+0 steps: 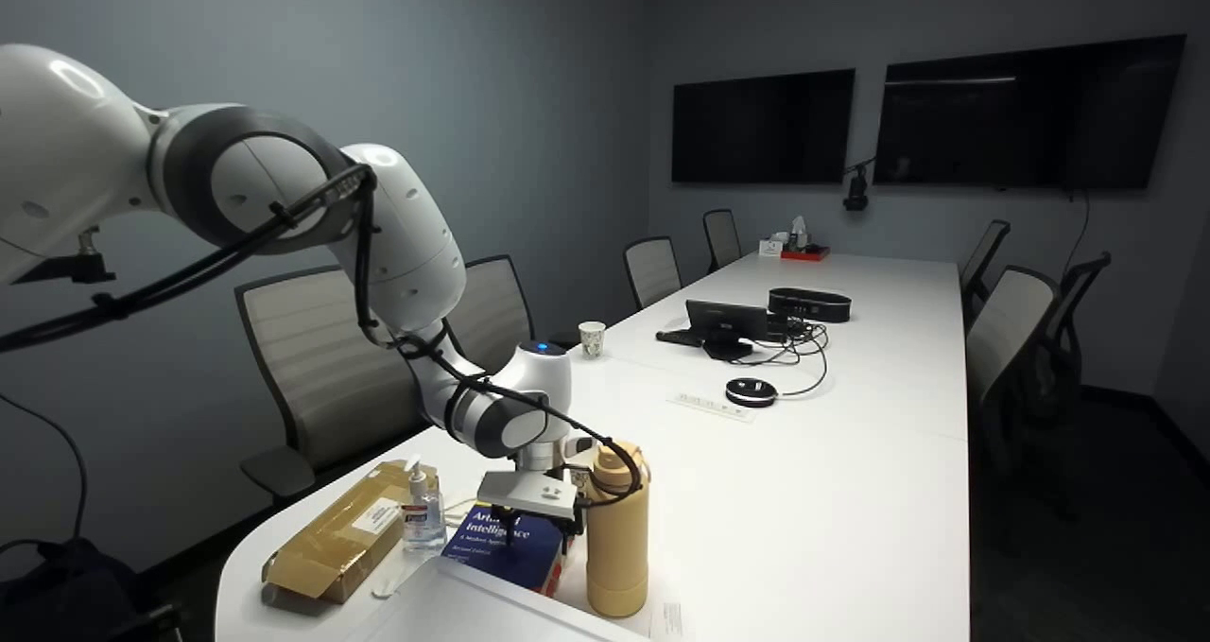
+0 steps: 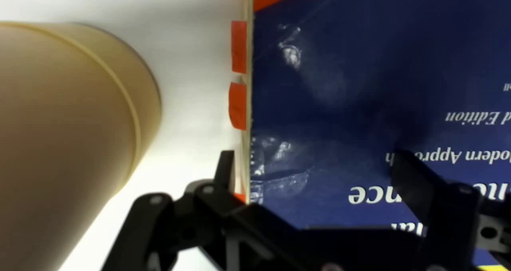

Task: Open the blue book.

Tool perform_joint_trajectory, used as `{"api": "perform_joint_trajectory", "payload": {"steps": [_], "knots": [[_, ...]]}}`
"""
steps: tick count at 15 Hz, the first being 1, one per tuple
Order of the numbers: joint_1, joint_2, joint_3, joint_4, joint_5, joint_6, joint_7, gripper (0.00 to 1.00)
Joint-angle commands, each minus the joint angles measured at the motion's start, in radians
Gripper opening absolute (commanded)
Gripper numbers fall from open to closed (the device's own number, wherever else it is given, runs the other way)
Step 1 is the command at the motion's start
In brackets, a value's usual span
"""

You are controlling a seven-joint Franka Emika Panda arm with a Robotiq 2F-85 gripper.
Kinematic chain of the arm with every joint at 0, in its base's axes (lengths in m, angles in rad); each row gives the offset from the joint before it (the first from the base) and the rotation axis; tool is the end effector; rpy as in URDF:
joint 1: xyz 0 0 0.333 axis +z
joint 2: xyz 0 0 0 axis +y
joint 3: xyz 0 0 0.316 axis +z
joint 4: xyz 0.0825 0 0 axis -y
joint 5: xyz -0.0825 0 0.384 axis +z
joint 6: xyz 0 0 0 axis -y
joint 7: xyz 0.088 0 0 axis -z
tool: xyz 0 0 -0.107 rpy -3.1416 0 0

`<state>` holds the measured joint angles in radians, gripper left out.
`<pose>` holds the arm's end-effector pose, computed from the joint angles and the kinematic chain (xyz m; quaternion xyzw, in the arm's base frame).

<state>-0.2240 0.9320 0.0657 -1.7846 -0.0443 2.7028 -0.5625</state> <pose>0.6157 -0.0974 0.0323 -0.9781 -0.2076 -0.0008 0.0180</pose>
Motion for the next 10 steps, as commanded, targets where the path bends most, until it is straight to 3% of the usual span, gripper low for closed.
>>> {"api": "perform_joint_trajectory", "payload": {"steps": [1, 10], "knots": [[-0.009, 0.03, 0.012, 0.041, -0.024, 0.006, 0.024, 1.0], [-0.054, 0.02, 0.076, 0.062, 0.01, -0.079, 0.0, 1.0]]}}
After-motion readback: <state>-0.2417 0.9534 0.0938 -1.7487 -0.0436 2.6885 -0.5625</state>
